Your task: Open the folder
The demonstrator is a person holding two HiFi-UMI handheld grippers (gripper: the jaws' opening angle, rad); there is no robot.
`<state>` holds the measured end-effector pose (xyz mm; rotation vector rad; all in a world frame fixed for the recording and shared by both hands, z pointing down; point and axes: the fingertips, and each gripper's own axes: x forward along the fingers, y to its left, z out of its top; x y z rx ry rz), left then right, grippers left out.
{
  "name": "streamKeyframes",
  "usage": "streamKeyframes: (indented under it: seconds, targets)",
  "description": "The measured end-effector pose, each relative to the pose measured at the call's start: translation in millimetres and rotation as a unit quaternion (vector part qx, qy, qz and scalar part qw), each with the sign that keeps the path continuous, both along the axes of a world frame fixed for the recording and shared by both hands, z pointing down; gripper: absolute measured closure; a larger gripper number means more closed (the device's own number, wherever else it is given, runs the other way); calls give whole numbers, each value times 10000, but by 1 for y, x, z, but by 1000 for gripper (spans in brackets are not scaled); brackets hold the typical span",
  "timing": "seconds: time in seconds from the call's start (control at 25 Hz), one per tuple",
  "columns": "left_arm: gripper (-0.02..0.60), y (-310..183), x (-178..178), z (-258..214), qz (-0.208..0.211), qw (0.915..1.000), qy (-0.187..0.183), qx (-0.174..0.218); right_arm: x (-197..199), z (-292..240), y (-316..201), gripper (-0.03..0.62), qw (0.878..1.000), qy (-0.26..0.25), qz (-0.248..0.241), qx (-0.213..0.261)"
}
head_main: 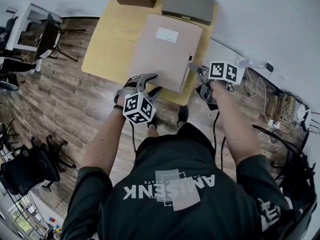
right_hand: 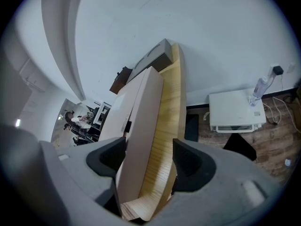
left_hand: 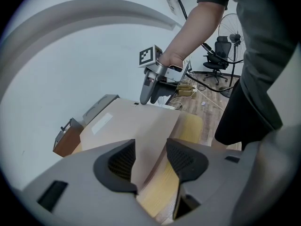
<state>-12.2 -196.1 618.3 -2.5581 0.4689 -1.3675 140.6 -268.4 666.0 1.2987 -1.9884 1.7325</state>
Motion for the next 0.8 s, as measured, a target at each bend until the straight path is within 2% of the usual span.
streamKeyframes:
  seconds: [0.12,0.24,0.48,0.52,0.56,0.6,0.72,0.8]
  targets:
    - [376,2,0,2,43,9999,-31,145,-1,0,1,291,9999,6,-73,-82]
    - [387,4,3,2,298,9989,-112,341,-2,0,1,291,9998,54,-173,-123]
    - [404,3,8,4,596,9965,-224,533,-2,2,-1,292,9999,-26,-71,-149]
    - [413,3,10,0,576,9966,-125,570,-2,2,-1,292,9999,-24,-77,-150]
    - [450,1,13,-5,520,9966,18,642,-3,2,0,290,9998,-27,-89,-152]
    - [513,-2,16,-11,450,9962,137,735,-4,2,0,290,9998,-42,-94,-157]
    - [525,-10,23,-17,442,9947,64,931,-4,2,0,290,9997,-143,-44,-185]
    - [525,-9,20,-17,445,9950,51,888,-4,3,0,290,9997,-162,-57,-193]
